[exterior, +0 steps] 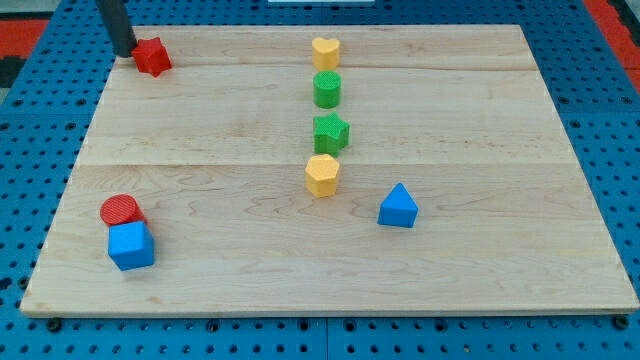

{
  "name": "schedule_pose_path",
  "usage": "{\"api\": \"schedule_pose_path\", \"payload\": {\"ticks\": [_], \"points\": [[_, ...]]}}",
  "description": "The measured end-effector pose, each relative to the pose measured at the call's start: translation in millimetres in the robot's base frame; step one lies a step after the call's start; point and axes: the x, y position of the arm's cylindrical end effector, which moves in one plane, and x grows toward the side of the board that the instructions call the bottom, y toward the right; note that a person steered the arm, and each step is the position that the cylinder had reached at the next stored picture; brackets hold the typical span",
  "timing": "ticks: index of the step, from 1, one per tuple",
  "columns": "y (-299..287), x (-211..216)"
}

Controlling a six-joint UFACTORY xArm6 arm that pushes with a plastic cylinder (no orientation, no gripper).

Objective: Move your arm towards the green circle

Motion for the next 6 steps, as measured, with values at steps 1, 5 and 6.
{"api": "schedule_pose_path", "payload": {"ticks": [1,5,6], "points": [[-1,19],[105,70],[105,70]]}}
